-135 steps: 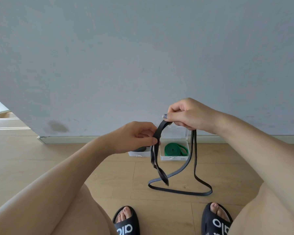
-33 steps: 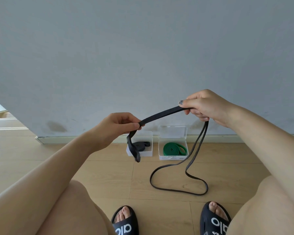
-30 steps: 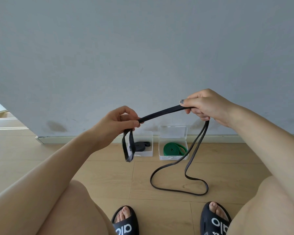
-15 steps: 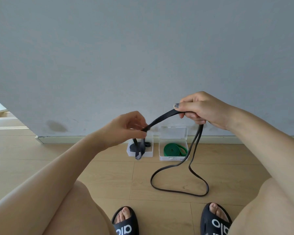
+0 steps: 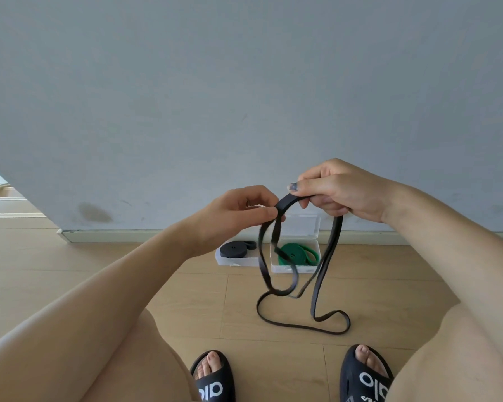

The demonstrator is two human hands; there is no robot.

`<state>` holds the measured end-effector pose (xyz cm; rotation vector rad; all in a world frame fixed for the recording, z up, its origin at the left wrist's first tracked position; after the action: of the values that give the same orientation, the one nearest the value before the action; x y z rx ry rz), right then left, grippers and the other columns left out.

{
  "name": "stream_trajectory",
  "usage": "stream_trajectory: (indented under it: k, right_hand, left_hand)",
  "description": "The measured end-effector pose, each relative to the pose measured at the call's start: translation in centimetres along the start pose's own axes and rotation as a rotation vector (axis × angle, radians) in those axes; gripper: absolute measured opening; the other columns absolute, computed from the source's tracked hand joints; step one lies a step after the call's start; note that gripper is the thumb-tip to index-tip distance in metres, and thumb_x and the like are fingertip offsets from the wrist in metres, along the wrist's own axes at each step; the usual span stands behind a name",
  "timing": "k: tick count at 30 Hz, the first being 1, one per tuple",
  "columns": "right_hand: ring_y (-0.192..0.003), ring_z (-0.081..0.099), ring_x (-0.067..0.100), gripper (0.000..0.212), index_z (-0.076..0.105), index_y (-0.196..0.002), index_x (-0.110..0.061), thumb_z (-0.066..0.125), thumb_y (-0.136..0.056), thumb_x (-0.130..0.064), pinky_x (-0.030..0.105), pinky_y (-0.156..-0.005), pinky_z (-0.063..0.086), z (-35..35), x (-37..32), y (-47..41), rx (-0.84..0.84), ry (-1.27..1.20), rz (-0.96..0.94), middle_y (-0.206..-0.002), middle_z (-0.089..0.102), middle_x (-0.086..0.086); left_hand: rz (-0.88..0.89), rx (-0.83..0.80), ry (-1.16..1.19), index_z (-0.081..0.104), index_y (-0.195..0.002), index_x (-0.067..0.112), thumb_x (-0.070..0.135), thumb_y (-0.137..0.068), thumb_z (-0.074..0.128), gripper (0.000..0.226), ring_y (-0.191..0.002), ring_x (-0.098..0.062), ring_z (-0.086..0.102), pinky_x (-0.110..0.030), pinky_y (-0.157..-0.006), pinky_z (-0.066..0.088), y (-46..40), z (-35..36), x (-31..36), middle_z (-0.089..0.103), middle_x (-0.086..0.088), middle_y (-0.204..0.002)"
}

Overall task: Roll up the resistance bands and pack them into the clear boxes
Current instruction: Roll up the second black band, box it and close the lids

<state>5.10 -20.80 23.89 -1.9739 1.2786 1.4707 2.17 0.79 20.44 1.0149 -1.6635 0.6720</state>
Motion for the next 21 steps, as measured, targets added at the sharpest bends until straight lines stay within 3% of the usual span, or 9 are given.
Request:
stream_trajectory:
  k: [4,8,11,17,21]
  right_hand:
    - [-0.049,0.017,0.013,0.034,0.061,-0.075,-0.005,0.061,-0.102,-0.025,0.027,-0.048,0.014,-0.2,0.0,0.1,0.013,-0.010,-0.001,-0.053,0.025,-0.004]
    - [-0.049,0.017,0.014,0.034,0.061,-0.075,-0.005,0.061,-0.102,-0.025,0.030,-0.051,0.014,-0.2,0.0,0.1,0.022,0.000,-0.016,-0.054,0.025,-0.003]
    - [-0.049,0.017,0.014,0.034,0.062,-0.076,-0.004,0.061,-0.102,-0.026,0.027,-0.049,0.015,-0.3,0.1,0.1,0.045,-0.007,-0.029,-0.053,0.027,-0.004]
    - [-0.048,0.018,0.014,0.035,0.063,-0.075,-0.004,0.062,-0.101,-0.027,0.031,-0.052,0.015,-0.7,0.3,0.1,0.080,-0.018,-0.021,-0.050,0.027,-0.006]
    - [-0.049,0.018,0.014,0.034,0.063,-0.075,-0.004,0.063,-0.101,-0.027,0.032,-0.053,0.014,-1.1,0.4,0.2,0.118,-0.049,-0.018,-0.050,0.027,-0.006]
  left_hand:
    - [0.025,0.015,0.057,0.056,-0.102,0.009,0.003,-0.102,0.059,0.006,-0.105,-0.024,0.073,-0.032,-0.100,0.054,-0.1,0.0,0.0,0.066,-0.004,-0.103]
    - [-0.030,0.014,0.072,0.066,-0.097,0.012,0.007,-0.102,0.060,0.010,-0.090,-0.022,0.069,-0.037,-0.092,0.055,0.0,-0.3,-0.1,0.069,-0.003,-0.091]
    - [-0.075,0.001,0.062,0.071,-0.105,0.011,0.013,-0.105,0.058,0.013,-0.087,-0.021,0.065,-0.034,-0.088,0.055,0.1,-0.6,-0.2,0.068,-0.004,-0.088]
    - [-0.092,-0.081,0.049,0.067,-0.111,0.004,0.012,-0.107,0.051,0.018,-0.102,-0.020,0.069,-0.034,-0.102,0.054,0.7,-0.5,-0.4,0.077,-0.004,-0.109]
    - [-0.106,-0.089,0.055,0.062,-0.104,0.004,0.013,-0.108,0.049,0.016,-0.114,-0.023,0.070,-0.033,-0.106,0.052,1.0,-0.7,-0.4,0.078,-0.009,-0.114]
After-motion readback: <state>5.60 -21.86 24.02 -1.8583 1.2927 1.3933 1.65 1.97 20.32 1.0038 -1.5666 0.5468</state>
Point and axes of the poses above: each hand's wrist, its own y-axis away from the middle knuckle, its own z-axis out of the palm, x = y × z, the point moved 2 cm from there along -y, towards the middle knuckle
